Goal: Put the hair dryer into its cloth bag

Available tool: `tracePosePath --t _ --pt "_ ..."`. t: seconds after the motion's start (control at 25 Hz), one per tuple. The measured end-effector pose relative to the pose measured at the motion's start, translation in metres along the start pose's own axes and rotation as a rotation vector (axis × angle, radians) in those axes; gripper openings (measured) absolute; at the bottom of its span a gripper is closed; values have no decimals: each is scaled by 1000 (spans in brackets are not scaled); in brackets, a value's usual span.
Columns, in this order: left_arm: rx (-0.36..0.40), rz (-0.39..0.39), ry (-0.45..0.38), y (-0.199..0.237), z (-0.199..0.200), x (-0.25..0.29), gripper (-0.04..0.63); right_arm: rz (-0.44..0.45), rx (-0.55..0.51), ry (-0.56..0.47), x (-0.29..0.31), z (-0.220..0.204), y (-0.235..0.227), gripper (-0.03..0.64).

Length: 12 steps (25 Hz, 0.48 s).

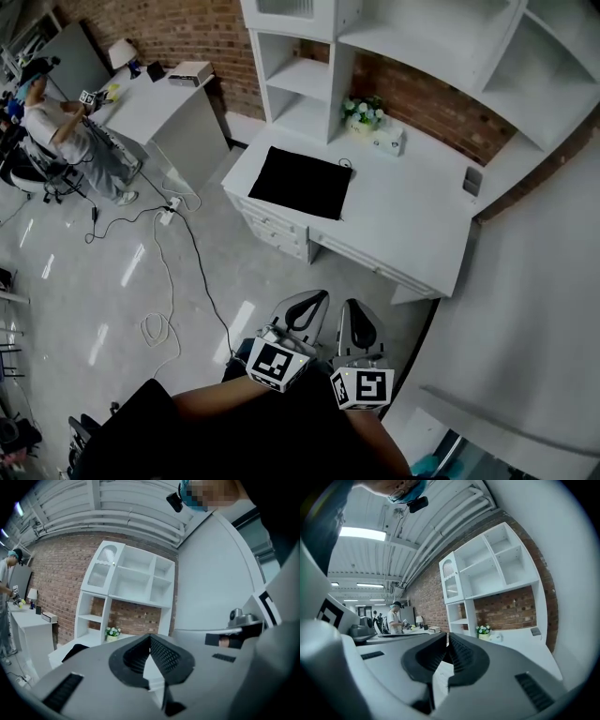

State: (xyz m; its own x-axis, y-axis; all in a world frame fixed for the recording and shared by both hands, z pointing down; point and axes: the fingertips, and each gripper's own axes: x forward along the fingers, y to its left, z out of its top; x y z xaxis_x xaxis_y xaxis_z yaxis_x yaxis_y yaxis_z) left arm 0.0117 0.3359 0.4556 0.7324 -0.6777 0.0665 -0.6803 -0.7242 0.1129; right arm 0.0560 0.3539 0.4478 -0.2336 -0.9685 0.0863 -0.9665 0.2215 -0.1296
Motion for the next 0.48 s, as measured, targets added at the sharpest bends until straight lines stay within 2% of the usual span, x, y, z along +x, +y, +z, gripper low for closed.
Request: tracePosePath --t 0.24,0.48 --pt "-7 0 -14 16 6 -29 17 0 -55 -10 4 5 42 29" --pt "12 0 -51 45 22 -52 17 -50 -89 -3 19 9 73 24"
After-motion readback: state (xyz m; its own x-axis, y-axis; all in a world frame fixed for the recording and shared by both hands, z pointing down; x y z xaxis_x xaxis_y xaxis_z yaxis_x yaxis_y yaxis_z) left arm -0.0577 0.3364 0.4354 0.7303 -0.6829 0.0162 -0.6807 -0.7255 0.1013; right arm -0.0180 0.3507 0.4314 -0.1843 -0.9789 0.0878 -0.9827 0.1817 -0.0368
